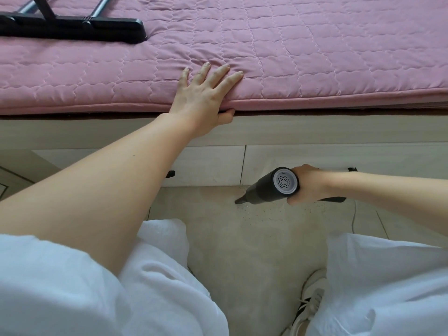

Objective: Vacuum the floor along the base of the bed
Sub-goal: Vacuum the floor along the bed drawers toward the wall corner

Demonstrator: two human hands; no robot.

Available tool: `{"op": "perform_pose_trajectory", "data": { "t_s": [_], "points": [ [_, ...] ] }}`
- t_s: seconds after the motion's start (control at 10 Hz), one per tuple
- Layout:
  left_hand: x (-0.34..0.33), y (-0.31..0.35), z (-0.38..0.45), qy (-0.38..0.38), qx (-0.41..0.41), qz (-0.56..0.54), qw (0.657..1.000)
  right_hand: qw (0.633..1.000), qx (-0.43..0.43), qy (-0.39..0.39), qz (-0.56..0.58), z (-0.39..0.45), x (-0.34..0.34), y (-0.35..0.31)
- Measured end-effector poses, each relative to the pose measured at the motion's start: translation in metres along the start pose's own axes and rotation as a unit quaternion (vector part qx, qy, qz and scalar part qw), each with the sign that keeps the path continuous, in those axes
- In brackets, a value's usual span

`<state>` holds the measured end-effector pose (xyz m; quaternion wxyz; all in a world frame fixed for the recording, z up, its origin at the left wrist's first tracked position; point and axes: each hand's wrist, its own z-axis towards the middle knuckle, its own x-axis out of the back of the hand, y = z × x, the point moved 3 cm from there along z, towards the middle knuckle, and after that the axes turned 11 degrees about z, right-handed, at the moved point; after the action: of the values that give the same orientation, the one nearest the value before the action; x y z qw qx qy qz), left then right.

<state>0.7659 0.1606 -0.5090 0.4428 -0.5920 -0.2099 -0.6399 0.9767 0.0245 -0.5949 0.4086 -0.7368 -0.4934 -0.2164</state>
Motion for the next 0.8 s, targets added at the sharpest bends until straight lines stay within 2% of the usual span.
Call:
{"op": "perform_pose_trajectory", "data": {
  "t_s": [0.5,0.8],
  "points": [
    [0.001,0.000,0.000,-0.011,0.000,-0.004,1.000,1.000,-0.019,-0.021,-0.014,-0.007,0.001,0.008],
    [0.001,0.000,0.000,-0.003,-0.001,-0.002,1.000,1.000,-0.005,-0.006,-0.018,-0.005,0.006,0.004]
  ]
}}
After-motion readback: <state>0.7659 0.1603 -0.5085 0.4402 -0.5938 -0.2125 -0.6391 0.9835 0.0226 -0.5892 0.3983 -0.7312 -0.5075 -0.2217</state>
